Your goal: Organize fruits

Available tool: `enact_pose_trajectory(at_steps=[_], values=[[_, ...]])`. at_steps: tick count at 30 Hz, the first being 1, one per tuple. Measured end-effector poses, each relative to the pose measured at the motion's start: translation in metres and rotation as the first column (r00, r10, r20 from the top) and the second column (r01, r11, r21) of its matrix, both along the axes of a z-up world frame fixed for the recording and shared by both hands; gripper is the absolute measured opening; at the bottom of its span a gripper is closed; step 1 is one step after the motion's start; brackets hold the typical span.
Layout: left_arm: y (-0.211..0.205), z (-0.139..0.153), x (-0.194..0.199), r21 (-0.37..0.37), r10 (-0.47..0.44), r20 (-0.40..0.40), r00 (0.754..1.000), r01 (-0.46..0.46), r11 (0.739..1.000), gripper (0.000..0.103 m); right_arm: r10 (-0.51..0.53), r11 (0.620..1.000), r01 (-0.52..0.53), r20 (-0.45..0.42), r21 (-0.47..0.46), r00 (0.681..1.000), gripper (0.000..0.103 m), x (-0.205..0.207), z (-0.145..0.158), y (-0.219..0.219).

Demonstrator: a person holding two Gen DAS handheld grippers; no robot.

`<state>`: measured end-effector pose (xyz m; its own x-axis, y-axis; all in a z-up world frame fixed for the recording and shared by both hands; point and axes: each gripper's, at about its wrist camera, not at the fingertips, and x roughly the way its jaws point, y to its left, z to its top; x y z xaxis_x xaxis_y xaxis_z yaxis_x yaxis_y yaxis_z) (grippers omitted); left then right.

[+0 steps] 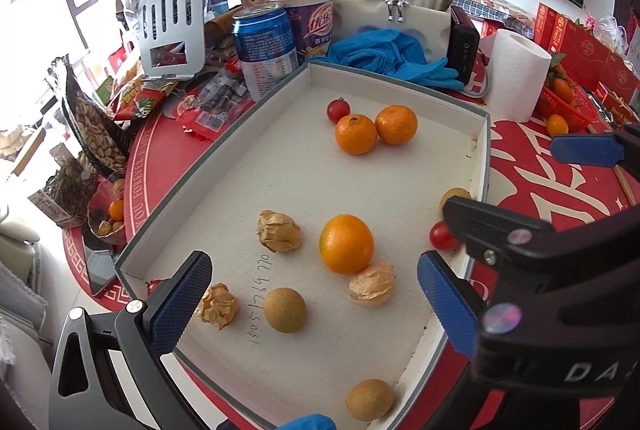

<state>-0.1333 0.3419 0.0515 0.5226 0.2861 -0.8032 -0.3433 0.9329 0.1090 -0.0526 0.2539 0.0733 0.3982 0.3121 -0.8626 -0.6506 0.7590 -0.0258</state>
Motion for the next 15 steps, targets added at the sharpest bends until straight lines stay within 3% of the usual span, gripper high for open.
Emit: enact_pose_trajectory(at_steps=[15], values=[[0.0090, -0.0005, -0.0040, -0.004, 0.026, -0.002, 1.000, -0.026, 1.000, 0.103, 0.020, 1.000, -0.020, 0.006, -0.008, 1.000, 0.102, -0.0024, -0.0012, 0.0069]])
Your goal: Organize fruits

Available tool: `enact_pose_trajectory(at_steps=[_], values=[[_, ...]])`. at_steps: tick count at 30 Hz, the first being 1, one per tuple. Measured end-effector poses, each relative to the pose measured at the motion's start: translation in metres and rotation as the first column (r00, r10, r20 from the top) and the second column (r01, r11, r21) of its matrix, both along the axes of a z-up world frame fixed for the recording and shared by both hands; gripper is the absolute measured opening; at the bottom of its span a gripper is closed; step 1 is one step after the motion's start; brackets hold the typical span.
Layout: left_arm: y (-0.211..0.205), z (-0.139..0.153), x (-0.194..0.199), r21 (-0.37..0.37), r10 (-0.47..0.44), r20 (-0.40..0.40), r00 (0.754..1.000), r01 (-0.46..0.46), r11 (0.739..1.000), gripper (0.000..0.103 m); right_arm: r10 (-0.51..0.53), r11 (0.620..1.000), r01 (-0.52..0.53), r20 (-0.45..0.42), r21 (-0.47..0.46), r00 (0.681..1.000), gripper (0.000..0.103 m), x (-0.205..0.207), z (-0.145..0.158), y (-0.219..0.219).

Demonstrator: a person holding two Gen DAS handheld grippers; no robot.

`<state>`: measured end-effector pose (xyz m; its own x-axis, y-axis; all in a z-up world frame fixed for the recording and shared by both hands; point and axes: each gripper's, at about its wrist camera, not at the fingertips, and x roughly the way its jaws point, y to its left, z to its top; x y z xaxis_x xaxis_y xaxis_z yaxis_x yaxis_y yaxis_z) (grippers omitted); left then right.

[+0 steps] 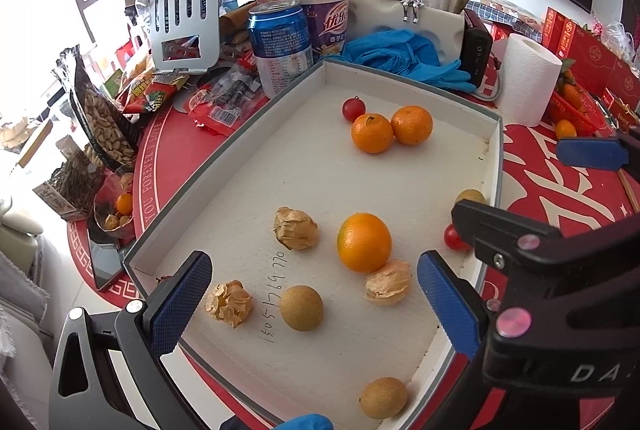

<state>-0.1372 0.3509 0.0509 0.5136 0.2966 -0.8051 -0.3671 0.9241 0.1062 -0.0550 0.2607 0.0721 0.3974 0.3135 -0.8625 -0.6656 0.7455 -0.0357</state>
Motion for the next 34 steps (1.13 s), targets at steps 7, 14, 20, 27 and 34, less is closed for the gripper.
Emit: enact_pose_trajectory(at_steps=[7, 14, 20, 27, 34], values=[[-0.002, -0.001, 0.002, 0.005, -0.001, -0.009, 1.000, 0.001, 1.000, 0.103, 0.002, 1.000, -0.002, -0.010, 0.009, 1.000, 0.102, 0.001, -0.003, -0.002], [-0.004, -0.003, 0.003, 0.012, 0.002, -0.019, 1.000, -0.002, 1.000, 0.103, 0.004, 1.000, -0.004, -0.015, 0.022, 1.000, 0.102, 0.002, -0.003, -0.005], [-0.008, -0.001, 0.004, 0.027, 0.005, -0.018, 1.000, -0.004, 1.000, 0.103, 0.011, 0.999, -0.011, -0.015, 0.034, 1.000, 0.102, 0.001, -0.002, -0.007], [-0.009, -0.002, 0.004, 0.033, 0.014, -0.028, 1.000, -0.013, 0.999, 0.103, 0.018, 0.999, -0.017, -0.017, 0.045, 1.000, 0.102, 0.001, -0.001, -0.009], [-0.011, 0.001, 0.001, 0.043, 0.009, -0.019, 1.000, -0.009, 0.999, 0.103, 0.027, 0.998, -0.026, -0.020, 0.059, 0.999, 0.102, 0.001, -0.001, -0.010]])
